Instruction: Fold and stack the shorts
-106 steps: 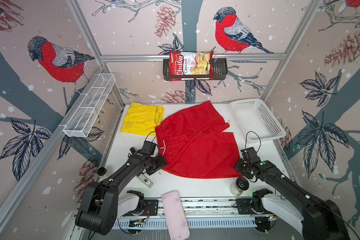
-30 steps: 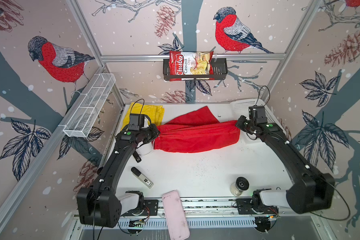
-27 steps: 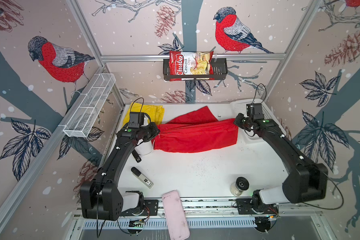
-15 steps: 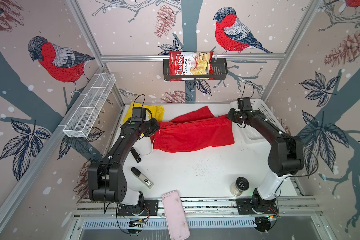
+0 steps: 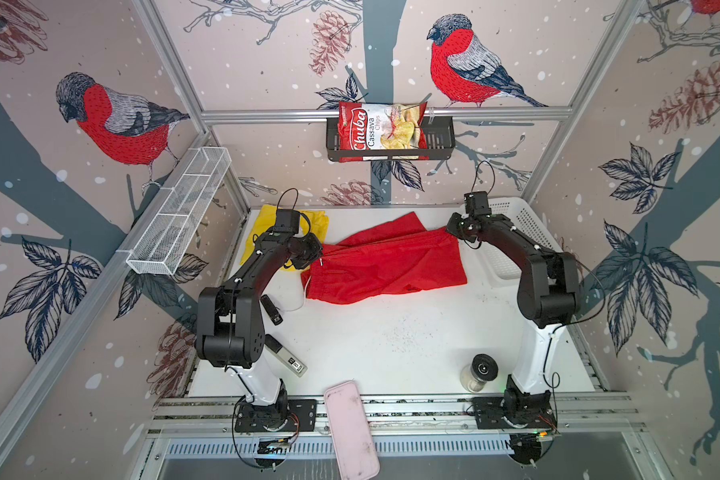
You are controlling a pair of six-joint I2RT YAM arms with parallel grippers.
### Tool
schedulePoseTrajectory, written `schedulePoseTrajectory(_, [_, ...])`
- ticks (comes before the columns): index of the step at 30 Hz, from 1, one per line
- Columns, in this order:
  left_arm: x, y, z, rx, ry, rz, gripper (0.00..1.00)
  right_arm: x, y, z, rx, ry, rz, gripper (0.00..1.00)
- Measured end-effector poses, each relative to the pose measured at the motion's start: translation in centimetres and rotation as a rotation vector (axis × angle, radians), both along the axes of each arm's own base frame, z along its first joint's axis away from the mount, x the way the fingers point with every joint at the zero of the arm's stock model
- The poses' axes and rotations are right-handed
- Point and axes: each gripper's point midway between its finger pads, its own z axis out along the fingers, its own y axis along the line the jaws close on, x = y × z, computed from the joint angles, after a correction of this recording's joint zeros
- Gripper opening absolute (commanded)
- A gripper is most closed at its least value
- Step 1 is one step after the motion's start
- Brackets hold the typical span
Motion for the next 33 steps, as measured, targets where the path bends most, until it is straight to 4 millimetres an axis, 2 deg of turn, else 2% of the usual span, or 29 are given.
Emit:
schedulePoseTrajectory(6, [0.9,0.1,-0.1,0.011,0.002,0.006,0.0,1.2,0.5,-0.7,0.001,-0.002,0.005,0.0])
schedulePoseTrajectory(13, [0.7,0.9,-1.1,0.053,0.039,0.026,0.0,2.4,2.0,-1.8,-0.019,-0.004,0.025,0.0])
schedulePoseTrajectory(19, [0.1,0.9,-0.7,0.052,0.051,0.023,0.0,2.1,2.2,-2.1,-0.048,-0.004,0.034,0.0])
schedulePoseTrajectory(23, [-0.7,0.7,2.0,0.047,0.0,0.016,0.0,0.5,1.7,-0.3,-0.052,-0.02,0.029,0.0])
schedulePoseTrajectory(26, [-2.1,0.1,3.8,0.047,-0.032,0.002,0.0,-1.4,0.9,2.5,-0.056,-0.067,0.015,0.0])
schedulePoseTrajectory(30, [-5.3,-0.6,4.6,0.062,-0.04,-0.02,0.0,-5.6,-0.2,6.9,-0.07,-0.142,-0.008,0.0])
schedulePoseTrajectory(33, [-8.7,-1.0,4.0,0.06,-0.033,-0.035,0.0,-9.4,-0.9,9.0,-0.067,-0.188,-0.024,0.0])
